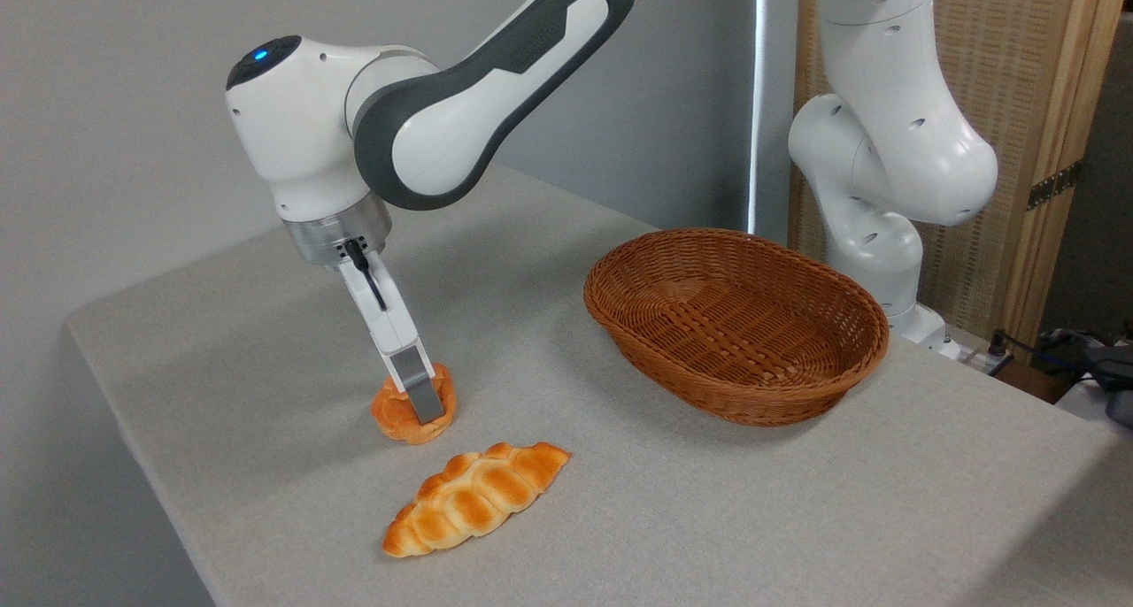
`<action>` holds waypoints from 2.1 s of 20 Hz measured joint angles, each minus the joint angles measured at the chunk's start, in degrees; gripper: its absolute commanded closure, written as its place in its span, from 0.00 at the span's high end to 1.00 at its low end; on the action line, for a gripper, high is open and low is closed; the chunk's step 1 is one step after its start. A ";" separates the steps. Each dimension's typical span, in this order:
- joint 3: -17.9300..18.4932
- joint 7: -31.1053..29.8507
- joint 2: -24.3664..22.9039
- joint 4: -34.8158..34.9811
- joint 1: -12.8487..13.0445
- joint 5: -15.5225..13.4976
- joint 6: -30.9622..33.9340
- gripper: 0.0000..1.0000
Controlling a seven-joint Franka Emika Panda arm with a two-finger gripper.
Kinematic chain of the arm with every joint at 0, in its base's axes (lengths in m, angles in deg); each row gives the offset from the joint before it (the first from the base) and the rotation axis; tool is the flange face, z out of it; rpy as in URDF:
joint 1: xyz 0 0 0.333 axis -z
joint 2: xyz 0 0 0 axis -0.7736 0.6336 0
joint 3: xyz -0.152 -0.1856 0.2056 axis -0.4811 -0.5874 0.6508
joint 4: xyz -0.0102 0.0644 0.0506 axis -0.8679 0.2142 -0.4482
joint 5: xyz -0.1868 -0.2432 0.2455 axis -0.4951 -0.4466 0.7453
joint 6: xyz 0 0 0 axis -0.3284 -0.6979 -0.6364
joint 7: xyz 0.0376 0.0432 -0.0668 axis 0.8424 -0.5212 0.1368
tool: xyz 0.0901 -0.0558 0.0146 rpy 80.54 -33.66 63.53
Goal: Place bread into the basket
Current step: 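Close the gripper on the round bun and lift it, then carry the held bun over the wicker basket and lower it inside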
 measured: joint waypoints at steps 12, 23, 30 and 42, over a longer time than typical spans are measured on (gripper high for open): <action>-0.01 0.00 -0.01 -0.04 -0.01 0.01 -0.08 0.47; 0.01 0.00 -2.84 -0.43 -0.17 0.00 0.00 0.44; 0.05 0.81 -8.81 -0.48 -0.20 -0.37 8.09 0.44; 4.34 15.82 -25.88 5.95 -0.37 -0.62 25.63 0.44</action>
